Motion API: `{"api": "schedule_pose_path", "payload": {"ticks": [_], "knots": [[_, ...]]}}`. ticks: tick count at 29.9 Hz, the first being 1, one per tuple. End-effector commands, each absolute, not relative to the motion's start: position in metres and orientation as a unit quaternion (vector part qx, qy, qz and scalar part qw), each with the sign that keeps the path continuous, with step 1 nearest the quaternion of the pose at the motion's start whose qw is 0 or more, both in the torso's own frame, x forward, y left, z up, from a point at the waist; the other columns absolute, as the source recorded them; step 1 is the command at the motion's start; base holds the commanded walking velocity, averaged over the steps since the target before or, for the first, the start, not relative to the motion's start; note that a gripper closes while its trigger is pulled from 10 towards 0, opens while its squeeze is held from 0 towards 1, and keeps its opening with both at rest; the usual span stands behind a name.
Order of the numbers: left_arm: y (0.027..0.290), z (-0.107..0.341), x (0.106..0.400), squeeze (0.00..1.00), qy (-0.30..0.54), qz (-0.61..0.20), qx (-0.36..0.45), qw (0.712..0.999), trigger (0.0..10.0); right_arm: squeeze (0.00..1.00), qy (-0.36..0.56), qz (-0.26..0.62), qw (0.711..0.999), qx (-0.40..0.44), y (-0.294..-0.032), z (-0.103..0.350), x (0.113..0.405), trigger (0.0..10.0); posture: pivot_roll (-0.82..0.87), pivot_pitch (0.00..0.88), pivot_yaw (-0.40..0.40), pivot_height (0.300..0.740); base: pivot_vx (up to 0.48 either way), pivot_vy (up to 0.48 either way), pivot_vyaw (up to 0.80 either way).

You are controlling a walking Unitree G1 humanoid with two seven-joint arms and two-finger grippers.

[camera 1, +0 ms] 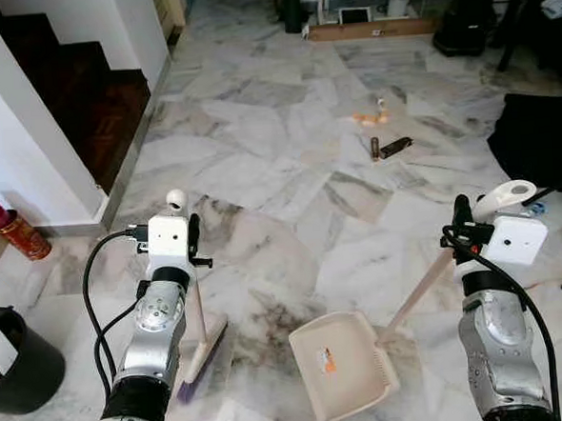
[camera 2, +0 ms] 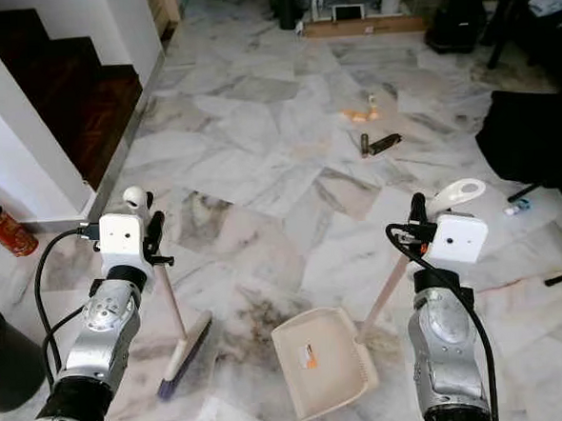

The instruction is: Sweep floor

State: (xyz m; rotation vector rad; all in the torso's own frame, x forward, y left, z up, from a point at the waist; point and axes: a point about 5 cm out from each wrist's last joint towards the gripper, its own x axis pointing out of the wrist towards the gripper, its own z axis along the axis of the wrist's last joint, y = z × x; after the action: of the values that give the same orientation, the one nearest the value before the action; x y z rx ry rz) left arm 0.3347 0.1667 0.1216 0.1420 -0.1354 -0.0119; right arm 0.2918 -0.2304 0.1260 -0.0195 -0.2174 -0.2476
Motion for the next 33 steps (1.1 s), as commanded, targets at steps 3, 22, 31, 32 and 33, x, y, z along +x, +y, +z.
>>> {"api": "schedule_pose_path", "payload": {"ticks": [3, 22, 31, 32, 33], "knots": [[0.174, 0.130, 0.336, 0.00, -0.086, 0.005, 0.080, 0.993, 10.0, 0.00, -0.125, -0.153, 0.980, -0.028, -0.255, 0.133, 0.286, 10.0, -0.06, 0.086, 0.040, 0.740, 0.281, 0.000, 0.00], [0.223, 0.080, 0.315, 0.00, 0.016, 0.073, 0.083, 0.994, 10.0, 0.00, -0.007, -0.234, 0.972, -0.014, -0.299, 0.069, 0.251, 10.0, -0.05, 0.087, 0.044, 0.740, 0.283, 0.000, 0.00], [0.225, 0.074, 0.312, 0.00, 0.023, 0.079, 0.080, 0.993, 10.0, 0.00, -0.016, -0.237, 0.971, -0.016, -0.300, 0.067, 0.249, 10.0, -0.06, 0.082, 0.041, 0.740, 0.281, 0.000, 0.00], [0.224, 0.074, 0.313, 0.00, 0.020, 0.078, 0.079, 0.994, 10.0, 0.00, -0.028, -0.234, 0.972, -0.018, -0.300, 0.072, 0.251, 10.0, -0.06, 0.081, 0.040, 0.740, 0.277, 0.000, 0.00], [0.224, 0.075, 0.313, 0.00, 0.017, 0.078, 0.077, 0.994, 10.0, 0.00, -0.040, -0.231, 0.972, -0.020, -0.299, 0.076, 0.253, 10.0, -0.06, 0.079, 0.039, 0.740, 0.277, 0.000, 0.00]]}}
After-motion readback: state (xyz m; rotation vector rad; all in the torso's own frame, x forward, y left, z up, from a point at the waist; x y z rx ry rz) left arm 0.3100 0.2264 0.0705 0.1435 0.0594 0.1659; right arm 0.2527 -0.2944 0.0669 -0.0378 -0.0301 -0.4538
